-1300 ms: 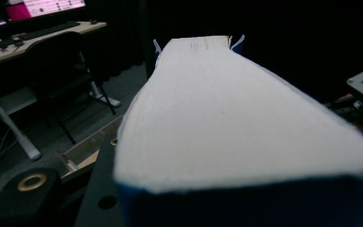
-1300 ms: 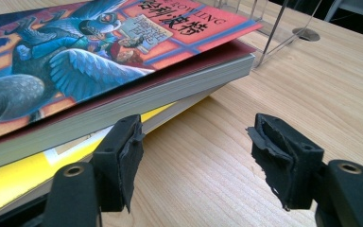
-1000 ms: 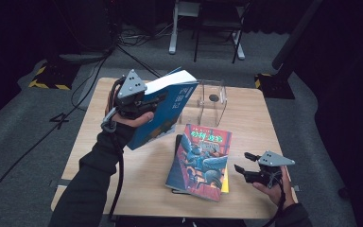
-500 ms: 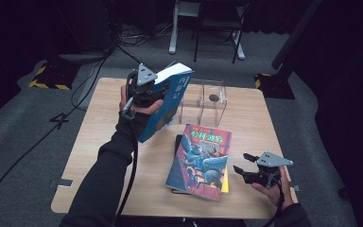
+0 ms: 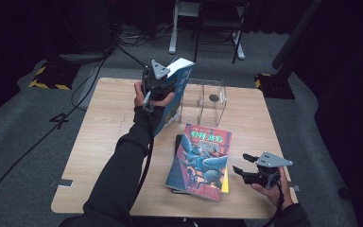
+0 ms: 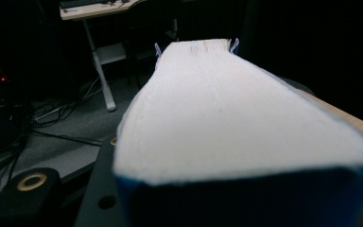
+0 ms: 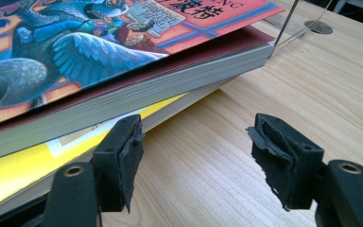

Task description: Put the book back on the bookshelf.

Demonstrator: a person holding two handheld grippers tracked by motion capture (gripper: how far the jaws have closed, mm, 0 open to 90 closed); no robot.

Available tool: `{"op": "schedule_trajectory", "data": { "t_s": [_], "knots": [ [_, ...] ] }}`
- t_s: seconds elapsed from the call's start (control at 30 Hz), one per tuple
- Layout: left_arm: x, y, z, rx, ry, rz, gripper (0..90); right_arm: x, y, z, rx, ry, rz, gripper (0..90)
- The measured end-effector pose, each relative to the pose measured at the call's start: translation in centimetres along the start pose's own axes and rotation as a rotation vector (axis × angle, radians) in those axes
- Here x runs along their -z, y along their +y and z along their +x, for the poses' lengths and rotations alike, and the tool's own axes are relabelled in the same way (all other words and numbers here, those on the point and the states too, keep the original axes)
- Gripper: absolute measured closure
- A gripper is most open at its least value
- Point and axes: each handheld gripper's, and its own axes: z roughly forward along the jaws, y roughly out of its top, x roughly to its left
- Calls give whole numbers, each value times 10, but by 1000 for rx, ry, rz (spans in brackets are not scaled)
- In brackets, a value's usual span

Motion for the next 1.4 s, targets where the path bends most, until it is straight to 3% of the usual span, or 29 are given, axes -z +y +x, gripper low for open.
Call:
{"op": "schedule_trajectory", "data": {
  "t_s": [0.4,0.6,0.83,1.0,1.23,1.4],
  "knots": [
    [-35,-3,-4,50,83,-6,599,-1,0,0,-1,7,-5,350],
    [-41,-14,-5,63,78,-4,598,-1,0,1,3,10,-10,350],
    [-33,-20,-2,66,45,-9,595,-1,-1,1,3,10,-3,350],
    [-19,-29,-4,46,25,-7,594,-2,-1,0,5,10,2,350],
    [-4,-39,-3,59,10,-9,593,-3,-2,1,7,9,10,350],
    [5,-44,-4,29,-18,9,590,-4,-3,1,2,4,17,346]
  ]
}}
